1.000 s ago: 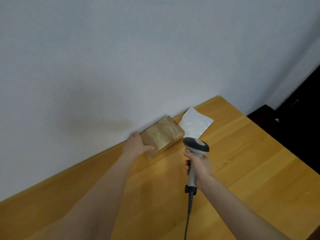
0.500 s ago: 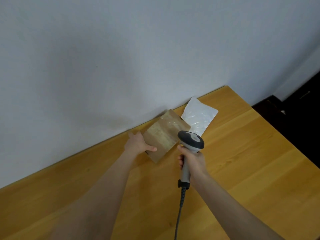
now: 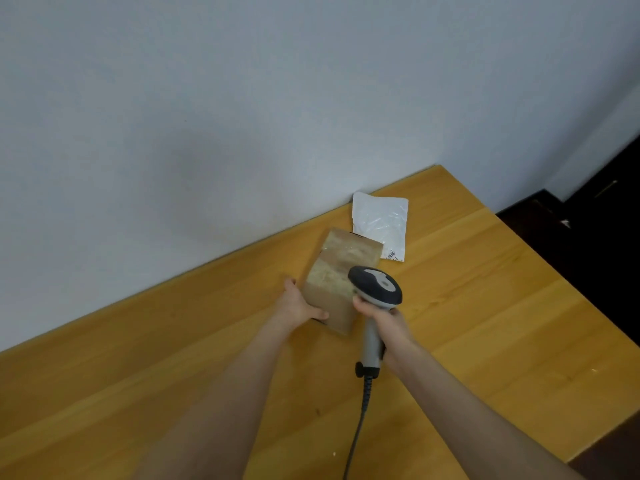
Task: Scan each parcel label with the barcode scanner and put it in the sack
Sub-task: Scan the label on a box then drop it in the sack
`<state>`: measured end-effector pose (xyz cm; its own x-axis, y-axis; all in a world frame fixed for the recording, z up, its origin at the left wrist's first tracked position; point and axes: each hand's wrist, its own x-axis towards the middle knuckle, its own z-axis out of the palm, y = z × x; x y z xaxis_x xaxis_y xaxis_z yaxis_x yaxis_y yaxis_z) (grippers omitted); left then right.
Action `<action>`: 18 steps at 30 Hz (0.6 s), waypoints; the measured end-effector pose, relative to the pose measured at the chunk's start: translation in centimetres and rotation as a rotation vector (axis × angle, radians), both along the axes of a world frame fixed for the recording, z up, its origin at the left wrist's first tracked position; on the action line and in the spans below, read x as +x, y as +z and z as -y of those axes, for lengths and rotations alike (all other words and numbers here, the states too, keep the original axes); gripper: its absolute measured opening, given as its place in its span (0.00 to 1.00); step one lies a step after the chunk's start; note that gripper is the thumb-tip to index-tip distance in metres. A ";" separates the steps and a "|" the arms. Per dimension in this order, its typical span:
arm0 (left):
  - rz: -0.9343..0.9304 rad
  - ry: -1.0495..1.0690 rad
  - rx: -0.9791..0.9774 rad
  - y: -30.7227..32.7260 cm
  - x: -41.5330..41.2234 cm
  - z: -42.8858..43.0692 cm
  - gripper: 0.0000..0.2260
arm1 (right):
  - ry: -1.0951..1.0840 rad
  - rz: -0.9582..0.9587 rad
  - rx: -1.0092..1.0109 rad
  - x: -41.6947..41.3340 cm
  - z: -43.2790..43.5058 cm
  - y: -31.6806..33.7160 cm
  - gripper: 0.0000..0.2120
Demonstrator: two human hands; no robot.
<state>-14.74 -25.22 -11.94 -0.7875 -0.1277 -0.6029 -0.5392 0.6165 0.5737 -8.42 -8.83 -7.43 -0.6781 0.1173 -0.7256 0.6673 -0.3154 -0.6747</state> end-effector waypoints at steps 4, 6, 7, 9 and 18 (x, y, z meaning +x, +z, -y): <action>0.081 0.148 0.123 -0.6 1.6 -1.5 0.36 | -0.014 0.001 -0.048 0.7 -0.2 -0.6 0.13; 0.139 0.195 0.159 -0.5 2.1 -1.1 0.30 | -0.026 -0.001 -0.063 0.9 -0.7 -0.7 0.15; 0.124 0.243 0.191 -0.4 2.3 -0.8 0.29 | -0.030 0.000 -0.073 1.0 -1.0 -0.6 0.18; -0.053 0.322 0.178 0.7 2.3 -0.2 0.27 | -0.054 0.001 -0.103 1.3 -1.4 -0.2 0.22; -0.494 -0.411 -0.509 3.4 6.3 -1.0 0.28 | -0.076 -0.054 -0.146 2.6 -1.2 1.4 0.21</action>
<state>-8.45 -24.25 -8.56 -0.9906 0.0646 -0.1203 0.0282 0.9589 0.2822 -5.82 -7.61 -6.06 -0.7099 0.0657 -0.7013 0.6019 -0.4606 -0.6524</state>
